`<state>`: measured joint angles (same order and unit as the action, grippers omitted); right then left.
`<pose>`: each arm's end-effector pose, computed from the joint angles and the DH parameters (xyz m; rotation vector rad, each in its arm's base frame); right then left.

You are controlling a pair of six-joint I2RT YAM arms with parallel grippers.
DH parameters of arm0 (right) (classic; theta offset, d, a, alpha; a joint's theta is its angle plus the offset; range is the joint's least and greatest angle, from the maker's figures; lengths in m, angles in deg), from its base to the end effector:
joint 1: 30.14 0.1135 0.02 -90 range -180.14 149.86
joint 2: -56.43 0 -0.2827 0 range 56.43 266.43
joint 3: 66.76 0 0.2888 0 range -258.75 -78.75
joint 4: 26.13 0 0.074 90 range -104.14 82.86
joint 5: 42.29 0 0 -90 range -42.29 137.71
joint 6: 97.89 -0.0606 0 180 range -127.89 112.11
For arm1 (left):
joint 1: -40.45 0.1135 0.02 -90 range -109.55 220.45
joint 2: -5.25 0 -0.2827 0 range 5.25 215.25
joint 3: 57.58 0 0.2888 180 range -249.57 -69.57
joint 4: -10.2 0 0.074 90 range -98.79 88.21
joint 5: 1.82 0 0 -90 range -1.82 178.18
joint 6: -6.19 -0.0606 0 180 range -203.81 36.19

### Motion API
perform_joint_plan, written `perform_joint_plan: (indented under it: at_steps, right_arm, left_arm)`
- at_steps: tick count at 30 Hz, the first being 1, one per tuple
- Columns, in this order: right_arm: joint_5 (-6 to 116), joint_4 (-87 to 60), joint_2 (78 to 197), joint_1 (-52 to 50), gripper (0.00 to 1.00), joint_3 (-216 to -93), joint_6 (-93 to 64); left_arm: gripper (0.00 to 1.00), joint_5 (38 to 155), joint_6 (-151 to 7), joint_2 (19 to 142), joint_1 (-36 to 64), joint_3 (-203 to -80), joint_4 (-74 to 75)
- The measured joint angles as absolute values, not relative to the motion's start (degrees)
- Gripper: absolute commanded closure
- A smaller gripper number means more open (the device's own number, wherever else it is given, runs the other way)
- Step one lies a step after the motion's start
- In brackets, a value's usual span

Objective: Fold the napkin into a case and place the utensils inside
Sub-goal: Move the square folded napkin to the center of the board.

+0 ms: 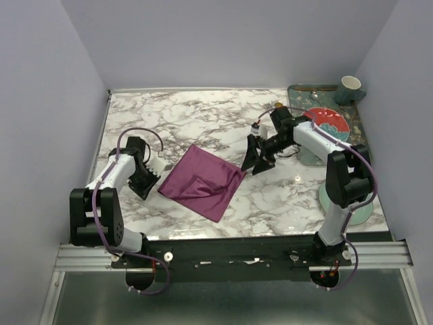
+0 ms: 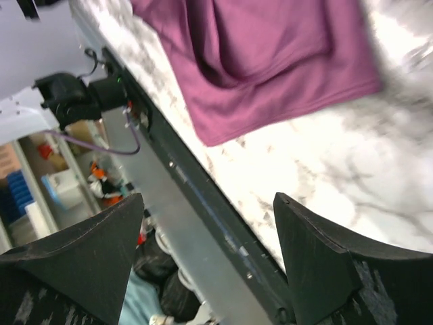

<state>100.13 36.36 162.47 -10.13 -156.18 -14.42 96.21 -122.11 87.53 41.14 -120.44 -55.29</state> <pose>0.3555 0.1806 0.1936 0.4548 -2.7396 -1.3898 0.2664 -0.0053 0.1641 0.9783 2.8438 -0.1544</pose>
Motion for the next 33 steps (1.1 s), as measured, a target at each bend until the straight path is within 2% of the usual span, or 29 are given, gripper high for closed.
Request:
perform_joint_plan:
  at_steps: [7, 14, 18, 19, 24, 26, 30, 33]
  right_arm:
    - [97.3, 36.6, 166.5, -13.0, 0.14, -164.9, -13.0]
    - [96.2, 37.0, 167.1, -15.3, 0.18, -164.9, -12.3]
    - [96.0, 37.4, 167.1, -18.1, 0.25, -163.9, -12.0]
    - [95.6, 37.9, 167.0, -20.1, 0.3, -162.7, -11.4]
    - [95.4, 37.8, 166.4, -20.5, 0.36, -160.1, -11.1]
    - [95.4, 37.5, 165.0, -20.4, 0.38, -157.0, -11.2]
    - [95.3, 37.0, 163.0, -20.4, 0.44, -153.5, -11.4]
    - [94.8, 36.1, 161.7, -20.4, 0.53, -152.3, -11.8]
  left_arm:
    - [0.82, 97.0, -123.1, 86.5, 38.3, -117.7, -54.9]
    - [0.83, 98.5, -122.2, 89.5, 32.0, -117.3, -50.7]
    - [0.83, 98.9, -120.3, 95.7, 30.8, -120.9, -49.0]
    - [0.84, 99.0, -119.8, 97.0, 30.2, -122.4, -48.8]
    - [0.83, 100.7, -116.8, 107.4, 25.6, -135.0, -44.3]
    - [0.8, 101.3, -115.9, 110.4, 24.8, -138.9, -42.8]
    - [0.64, 103.9, -115.1, 116.2, 24.6, -147.2, -40.8]
    - [0.55, 108.5, -115.5, 116.9, 26.6, -150.0, -41.9]
